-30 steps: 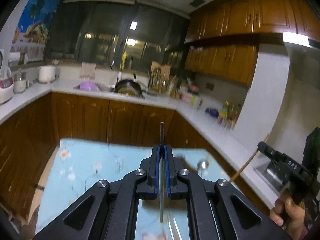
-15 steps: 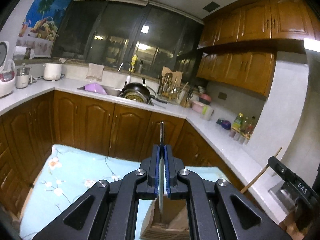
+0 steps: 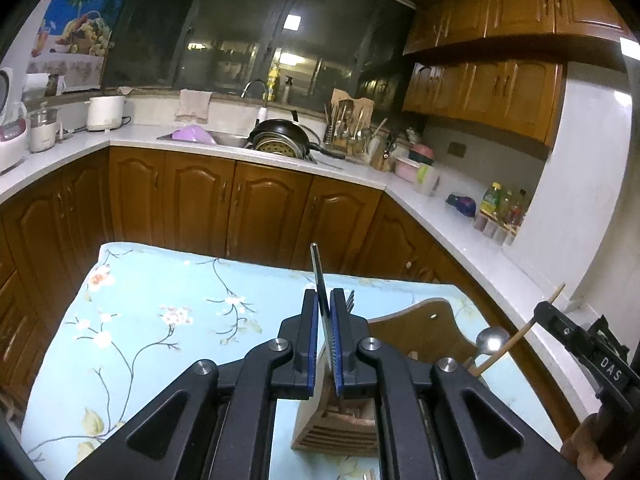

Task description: Organize utensils

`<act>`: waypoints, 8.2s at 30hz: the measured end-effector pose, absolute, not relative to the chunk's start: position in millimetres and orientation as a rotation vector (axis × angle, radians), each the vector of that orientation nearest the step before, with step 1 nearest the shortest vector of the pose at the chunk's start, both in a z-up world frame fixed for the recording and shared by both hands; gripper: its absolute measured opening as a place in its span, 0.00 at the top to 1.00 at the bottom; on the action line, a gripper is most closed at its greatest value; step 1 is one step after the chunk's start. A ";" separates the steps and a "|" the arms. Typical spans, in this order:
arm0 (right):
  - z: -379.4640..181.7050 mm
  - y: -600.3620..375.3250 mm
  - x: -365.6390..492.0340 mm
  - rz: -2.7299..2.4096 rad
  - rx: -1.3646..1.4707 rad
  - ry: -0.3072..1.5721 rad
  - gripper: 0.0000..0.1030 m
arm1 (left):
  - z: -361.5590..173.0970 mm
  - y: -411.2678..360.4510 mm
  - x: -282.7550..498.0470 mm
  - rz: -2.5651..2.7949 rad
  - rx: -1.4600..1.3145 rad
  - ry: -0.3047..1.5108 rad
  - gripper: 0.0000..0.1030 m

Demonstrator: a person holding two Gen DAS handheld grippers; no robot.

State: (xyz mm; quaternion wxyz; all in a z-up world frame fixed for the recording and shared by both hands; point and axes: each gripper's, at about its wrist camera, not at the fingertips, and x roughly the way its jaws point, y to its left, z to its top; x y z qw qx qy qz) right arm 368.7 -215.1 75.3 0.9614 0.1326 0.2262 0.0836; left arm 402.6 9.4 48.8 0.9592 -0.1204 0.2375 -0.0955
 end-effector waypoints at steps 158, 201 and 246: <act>111.2 -238.4 241.4 0.283 0.279 0.512 0.96 | 97.9 43.0 209.7 -0.313 -0.222 0.567 0.97; 82.8 -227.6 362.2 0.210 0.308 0.480 0.96 | 57.4 6.8 397.5 -0.168 -0.302 0.431 0.97; 29.5 -252.6 272.1 0.156 0.360 0.581 0.06 | 24.7 53.6 286.9 -0.108 -0.284 0.584 0.22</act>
